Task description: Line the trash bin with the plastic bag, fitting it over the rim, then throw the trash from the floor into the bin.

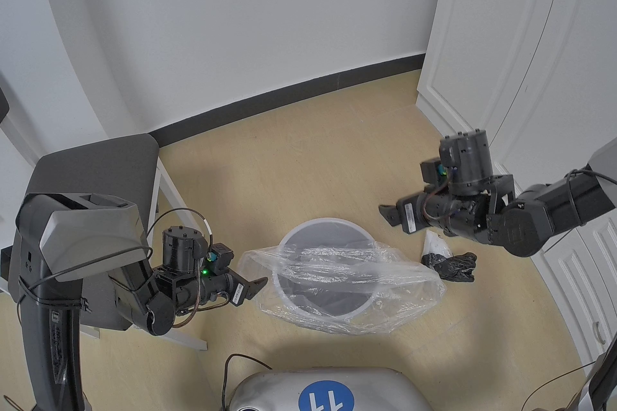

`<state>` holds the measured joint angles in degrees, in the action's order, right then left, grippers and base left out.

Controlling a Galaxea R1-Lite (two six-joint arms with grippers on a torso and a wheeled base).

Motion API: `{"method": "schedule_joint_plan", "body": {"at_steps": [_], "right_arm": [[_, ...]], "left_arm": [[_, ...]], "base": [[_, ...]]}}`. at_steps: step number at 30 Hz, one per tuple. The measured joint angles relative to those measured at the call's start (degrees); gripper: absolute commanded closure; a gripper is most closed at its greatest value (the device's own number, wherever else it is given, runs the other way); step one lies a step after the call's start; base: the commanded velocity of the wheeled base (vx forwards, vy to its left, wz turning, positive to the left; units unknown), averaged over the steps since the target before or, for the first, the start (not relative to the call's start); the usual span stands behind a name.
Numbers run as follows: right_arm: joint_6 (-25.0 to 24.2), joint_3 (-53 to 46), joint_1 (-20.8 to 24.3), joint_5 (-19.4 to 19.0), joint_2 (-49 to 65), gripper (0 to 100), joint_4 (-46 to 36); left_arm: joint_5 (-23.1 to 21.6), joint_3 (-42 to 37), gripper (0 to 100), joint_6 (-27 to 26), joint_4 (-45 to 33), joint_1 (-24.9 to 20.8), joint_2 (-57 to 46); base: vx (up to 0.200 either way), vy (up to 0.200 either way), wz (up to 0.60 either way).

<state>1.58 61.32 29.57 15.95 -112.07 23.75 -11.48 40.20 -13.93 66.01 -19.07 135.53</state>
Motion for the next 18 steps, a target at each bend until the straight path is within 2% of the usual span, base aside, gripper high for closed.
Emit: {"method": "schedule_joint_plan", "body": {"at_steps": [7, 10, 13, 18], "right_arm": [[7.7, 4.3, 3.5, 1.9, -1.1, 0, 0.3], [11.8, 0.9, 4.4, 2.1, -1.8, 0, 3.4], [16.4, -2.9, 4.9, 1.9, -2.7, 0, 9.8], [21.9, -7.7, 5.5, 1.1, -4.7, 0, 14.9]], "left_arm": [[0.1, -3.5, 0, -3.8, -0.1, -0.2, -2.8], [0.2, -6.3, 0, -6.6, 0.2, -0.5, -5.1], [0.2, -9.6, 0, -9.1, 1.4, -1.0, -8.3], [1.7, -15.1, 0, -11.5, 7.6, -2.3, -13.9]], "base": [[0.0, 0.0, 0.0], [0.0, 0.0, 0.0], [0.0, 0.0, 0.0], [0.0, 0.0, 0.0]]}}
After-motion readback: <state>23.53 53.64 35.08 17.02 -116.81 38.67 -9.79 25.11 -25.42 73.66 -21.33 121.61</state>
